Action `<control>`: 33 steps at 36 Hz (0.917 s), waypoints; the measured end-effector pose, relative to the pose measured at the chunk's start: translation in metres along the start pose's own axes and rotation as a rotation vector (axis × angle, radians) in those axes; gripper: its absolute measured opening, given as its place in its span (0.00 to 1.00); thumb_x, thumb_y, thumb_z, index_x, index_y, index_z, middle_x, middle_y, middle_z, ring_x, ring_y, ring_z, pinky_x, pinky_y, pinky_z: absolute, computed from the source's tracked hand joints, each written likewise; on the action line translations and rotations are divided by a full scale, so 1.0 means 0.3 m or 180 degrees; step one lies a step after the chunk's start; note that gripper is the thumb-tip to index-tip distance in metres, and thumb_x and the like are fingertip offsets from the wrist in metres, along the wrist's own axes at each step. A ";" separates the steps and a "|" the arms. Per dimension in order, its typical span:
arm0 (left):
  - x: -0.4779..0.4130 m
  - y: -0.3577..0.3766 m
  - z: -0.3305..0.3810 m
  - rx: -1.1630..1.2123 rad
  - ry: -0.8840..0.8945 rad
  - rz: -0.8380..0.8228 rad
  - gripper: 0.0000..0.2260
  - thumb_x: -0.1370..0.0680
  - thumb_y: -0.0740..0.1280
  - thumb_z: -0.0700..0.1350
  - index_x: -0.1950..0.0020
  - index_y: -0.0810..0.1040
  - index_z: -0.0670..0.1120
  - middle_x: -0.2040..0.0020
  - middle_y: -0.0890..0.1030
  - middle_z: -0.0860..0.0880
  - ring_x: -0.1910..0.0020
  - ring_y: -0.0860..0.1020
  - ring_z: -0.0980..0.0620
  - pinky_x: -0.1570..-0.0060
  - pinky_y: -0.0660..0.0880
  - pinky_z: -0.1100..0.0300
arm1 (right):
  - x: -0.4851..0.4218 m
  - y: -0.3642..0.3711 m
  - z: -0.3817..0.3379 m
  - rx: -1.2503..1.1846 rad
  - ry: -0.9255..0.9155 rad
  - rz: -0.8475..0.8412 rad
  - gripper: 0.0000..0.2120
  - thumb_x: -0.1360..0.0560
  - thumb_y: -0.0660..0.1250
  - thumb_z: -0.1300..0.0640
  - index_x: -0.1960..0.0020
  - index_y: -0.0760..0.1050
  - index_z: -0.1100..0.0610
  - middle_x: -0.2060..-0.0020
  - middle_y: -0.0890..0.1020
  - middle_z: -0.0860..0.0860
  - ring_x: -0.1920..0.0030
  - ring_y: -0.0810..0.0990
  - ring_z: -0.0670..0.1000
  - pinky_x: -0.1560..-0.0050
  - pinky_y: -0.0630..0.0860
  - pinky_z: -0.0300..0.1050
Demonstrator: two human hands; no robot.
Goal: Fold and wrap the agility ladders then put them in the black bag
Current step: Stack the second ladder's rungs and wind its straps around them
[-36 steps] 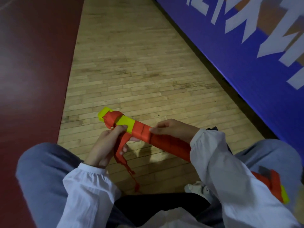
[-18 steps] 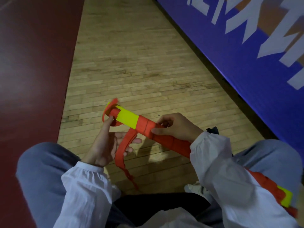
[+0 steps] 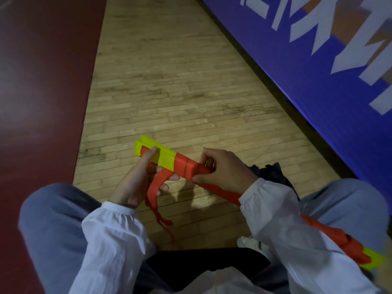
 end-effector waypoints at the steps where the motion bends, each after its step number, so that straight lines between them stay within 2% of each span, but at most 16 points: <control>1: -0.003 -0.001 0.000 -0.0055 0.0022 0.0053 0.27 0.21 0.53 0.62 0.60 0.78 0.41 0.62 0.84 0.41 0.80 0.74 0.51 0.81 0.67 0.66 | 0.002 0.001 -0.002 0.0014 -0.0016 0.0007 0.15 0.34 0.77 0.48 0.56 0.74 0.52 0.59 0.80 0.49 0.58 0.77 0.49 0.56 0.75 0.48; 5: -0.020 -0.020 -0.008 -0.0285 0.0112 0.0272 0.27 0.24 0.59 0.62 0.51 0.79 0.37 0.59 0.85 0.39 0.80 0.72 0.51 0.82 0.68 0.64 | 0.005 0.012 -0.010 0.0032 -0.0066 -0.0058 0.15 0.33 0.77 0.48 0.57 0.72 0.50 0.59 0.80 0.48 0.58 0.78 0.49 0.55 0.76 0.48; 11: -0.030 -0.043 -0.020 -0.0428 0.0100 0.0581 0.27 0.25 0.64 0.61 0.61 0.81 0.36 0.59 0.85 0.39 0.78 0.70 0.50 0.79 0.67 0.65 | 0.001 0.033 -0.003 0.0093 -0.0075 -0.0200 0.17 0.35 0.77 0.46 0.58 0.70 0.48 0.58 0.80 0.47 0.57 0.78 0.48 0.54 0.77 0.48; 14: -0.027 -0.040 -0.025 -0.0465 0.0071 0.0605 0.29 0.24 0.62 0.60 0.58 0.82 0.33 0.67 0.83 0.42 0.80 0.69 0.52 0.81 0.65 0.67 | 0.001 0.046 0.018 -0.0156 0.0117 -0.0454 0.17 0.34 0.77 0.43 0.56 0.71 0.48 0.56 0.79 0.46 0.57 0.77 0.46 0.54 0.75 0.44; 16: -0.023 -0.039 -0.030 -0.0502 0.0047 0.0613 0.29 0.24 0.61 0.60 0.57 0.82 0.32 0.74 0.80 0.44 0.82 0.68 0.52 0.82 0.64 0.68 | -0.001 0.049 0.024 -0.0500 0.0218 -0.0565 0.15 0.30 0.73 0.42 0.53 0.74 0.50 0.55 0.79 0.47 0.55 0.77 0.46 0.54 0.73 0.42; 17: -0.024 -0.041 -0.032 -0.0509 0.0052 0.0624 0.29 0.24 0.61 0.60 0.58 0.83 0.33 0.73 0.81 0.44 0.81 0.68 0.52 0.82 0.64 0.68 | -0.003 0.052 0.028 -0.0647 0.0281 -0.0621 0.15 0.28 0.69 0.41 0.52 0.75 0.52 0.55 0.79 0.48 0.56 0.77 0.46 0.54 0.73 0.41; 19: -0.030 -0.047 -0.034 -0.0485 0.0081 0.0626 0.29 0.25 0.62 0.60 0.59 0.83 0.34 0.65 0.84 0.40 0.79 0.69 0.51 0.81 0.66 0.67 | -0.007 0.062 0.045 -0.0783 0.0494 -0.0778 0.19 0.25 0.61 0.39 0.50 0.75 0.55 0.56 0.79 0.49 0.57 0.78 0.47 0.54 0.73 0.40; 22: -0.035 -0.050 -0.035 -0.0461 0.0068 0.0590 0.27 0.25 0.62 0.60 0.61 0.83 0.36 0.58 0.85 0.39 0.77 0.70 0.50 0.80 0.66 0.65 | 0.002 0.110 0.079 -0.0905 0.0932 -0.1323 0.33 0.30 0.57 0.32 0.43 0.76 0.58 0.52 0.82 0.56 0.54 0.82 0.54 0.48 0.78 0.49; 24: -0.035 -0.049 -0.034 -0.0453 0.0076 0.0592 0.26 0.25 0.62 0.59 0.62 0.82 0.37 0.58 0.85 0.39 0.77 0.70 0.50 0.80 0.67 0.65 | 0.015 0.140 0.087 -0.1342 0.1164 -0.1659 0.35 0.29 0.57 0.32 0.42 0.76 0.63 0.55 0.83 0.58 0.56 0.83 0.56 0.53 0.80 0.47; 27: -0.035 -0.049 -0.036 -0.0439 0.0080 0.0562 0.24 0.25 0.61 0.58 0.60 0.81 0.36 0.57 0.85 0.39 0.77 0.70 0.50 0.80 0.67 0.65 | 0.022 0.146 0.077 -0.1644 0.1261 -0.1762 0.28 0.22 0.57 0.41 0.42 0.75 0.66 0.60 0.83 0.56 0.65 0.82 0.50 0.65 0.79 0.39; 33: -0.029 -0.031 -0.038 -0.0265 0.0014 0.0295 0.23 0.22 0.60 0.57 0.48 0.78 0.37 0.56 0.85 0.40 0.78 0.72 0.52 0.80 0.69 0.64 | 0.017 0.146 0.080 -0.1589 0.1211 -0.1560 0.26 0.22 0.60 0.42 0.39 0.74 0.64 0.61 0.83 0.55 0.67 0.81 0.49 0.67 0.78 0.39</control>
Point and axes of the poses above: each hand's wrist, its own x-axis away from the middle knuckle, its own y-axis out of the palm, z = x × y, the point moved 7 cm from there along -x, towards the middle knuckle
